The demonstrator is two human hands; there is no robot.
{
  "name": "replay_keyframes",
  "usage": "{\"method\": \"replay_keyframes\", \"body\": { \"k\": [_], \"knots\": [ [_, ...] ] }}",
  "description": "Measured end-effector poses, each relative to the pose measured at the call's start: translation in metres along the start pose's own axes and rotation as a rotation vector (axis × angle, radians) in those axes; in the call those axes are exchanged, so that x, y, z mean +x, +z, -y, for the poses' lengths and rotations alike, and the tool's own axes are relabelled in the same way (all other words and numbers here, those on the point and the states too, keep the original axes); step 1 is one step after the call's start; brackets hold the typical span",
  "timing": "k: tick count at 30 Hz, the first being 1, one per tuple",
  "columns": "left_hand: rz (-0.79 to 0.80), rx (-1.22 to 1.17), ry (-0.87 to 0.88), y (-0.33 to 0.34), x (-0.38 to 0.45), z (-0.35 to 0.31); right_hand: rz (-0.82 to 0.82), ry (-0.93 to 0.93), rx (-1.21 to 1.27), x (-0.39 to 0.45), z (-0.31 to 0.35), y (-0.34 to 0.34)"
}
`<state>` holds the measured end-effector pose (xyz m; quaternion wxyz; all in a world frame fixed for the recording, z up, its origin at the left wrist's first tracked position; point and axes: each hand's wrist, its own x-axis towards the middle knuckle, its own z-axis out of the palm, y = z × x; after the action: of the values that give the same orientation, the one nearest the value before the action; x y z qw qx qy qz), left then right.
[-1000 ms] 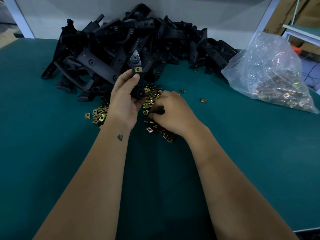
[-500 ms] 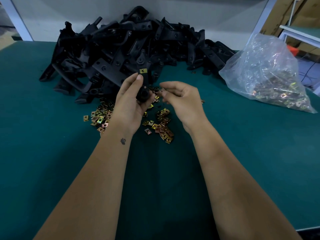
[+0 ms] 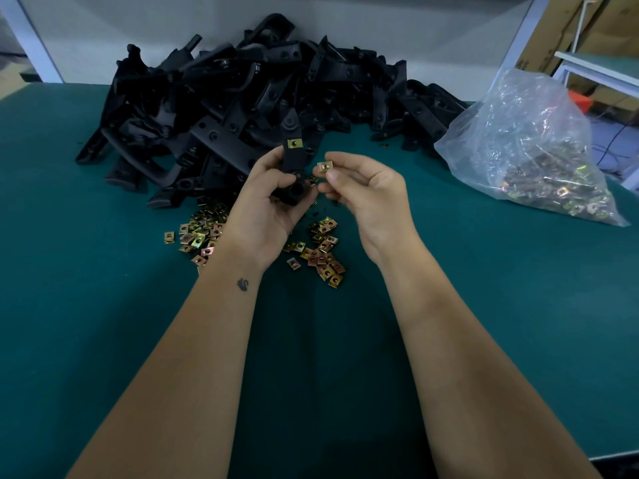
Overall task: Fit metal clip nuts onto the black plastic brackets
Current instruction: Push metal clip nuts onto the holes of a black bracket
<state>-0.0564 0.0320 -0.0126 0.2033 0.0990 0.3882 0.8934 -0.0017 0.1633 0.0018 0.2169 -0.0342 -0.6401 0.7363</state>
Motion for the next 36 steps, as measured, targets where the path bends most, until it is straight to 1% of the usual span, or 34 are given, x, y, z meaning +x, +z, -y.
{"method": "replay_keyframes", "body": {
  "k": [7, 10, 15, 20, 28, 36],
  "knots": [
    [0.080, 0.109, -0.001, -0.0021, 0.0012, 0.0021, -0.041, 0.082, -0.092, 0.0008, 0.0022, -0.0017],
    [0.089, 0.149, -0.002, -0.0036, 0.0022, 0.0025, -0.018, 0.114, -0.146, 0.0003, 0.0033, -0.0024],
    [0.118, 0.175, 0.003, -0.0042, 0.0021, 0.0025, 0.028, 0.110, -0.159, -0.0007, 0.0033, 0.0001],
    [0.111, 0.178, 0.008, -0.0036, 0.0018, 0.0023, 0.043, 0.103, -0.184, -0.0007, 0.0029, 0.0007],
    [0.132, 0.174, -0.003, -0.0023, -0.0004, 0.0020, 0.011, 0.077, -0.144, -0.0014, 0.0011, 0.0022],
    [0.181, 0.205, 0.017, -0.0042, -0.0011, 0.0021, 0.001, 0.106, -0.096, -0.0010, -0.0011, 0.0025]
  ]
}}
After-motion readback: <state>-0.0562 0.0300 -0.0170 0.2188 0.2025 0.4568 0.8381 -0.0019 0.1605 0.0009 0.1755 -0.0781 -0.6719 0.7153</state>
